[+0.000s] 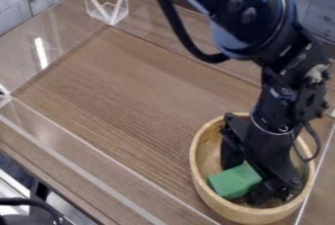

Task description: Move green stick from inside the wooden bowl to the table next to it

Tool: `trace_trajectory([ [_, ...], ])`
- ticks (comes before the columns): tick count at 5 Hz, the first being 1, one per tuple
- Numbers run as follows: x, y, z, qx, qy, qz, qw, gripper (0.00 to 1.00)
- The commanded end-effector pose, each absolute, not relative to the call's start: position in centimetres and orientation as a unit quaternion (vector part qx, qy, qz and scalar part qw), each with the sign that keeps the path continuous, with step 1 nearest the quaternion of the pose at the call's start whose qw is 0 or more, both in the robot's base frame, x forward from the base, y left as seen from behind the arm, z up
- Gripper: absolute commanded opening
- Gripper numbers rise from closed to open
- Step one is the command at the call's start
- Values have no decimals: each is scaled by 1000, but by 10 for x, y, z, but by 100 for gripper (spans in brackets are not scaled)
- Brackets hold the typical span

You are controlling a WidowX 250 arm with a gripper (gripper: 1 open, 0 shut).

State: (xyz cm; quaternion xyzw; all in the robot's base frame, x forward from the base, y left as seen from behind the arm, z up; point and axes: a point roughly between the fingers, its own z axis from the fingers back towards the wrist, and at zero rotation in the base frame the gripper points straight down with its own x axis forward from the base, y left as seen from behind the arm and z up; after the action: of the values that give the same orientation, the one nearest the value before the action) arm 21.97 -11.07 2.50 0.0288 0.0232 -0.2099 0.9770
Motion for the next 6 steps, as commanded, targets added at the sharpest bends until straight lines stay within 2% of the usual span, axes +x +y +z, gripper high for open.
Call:
trace_trajectory([
  [1, 225, -105, 25, 32, 14, -208, 978, 100],
  [6, 229, -85, 16, 44, 16, -207, 977, 100],
])
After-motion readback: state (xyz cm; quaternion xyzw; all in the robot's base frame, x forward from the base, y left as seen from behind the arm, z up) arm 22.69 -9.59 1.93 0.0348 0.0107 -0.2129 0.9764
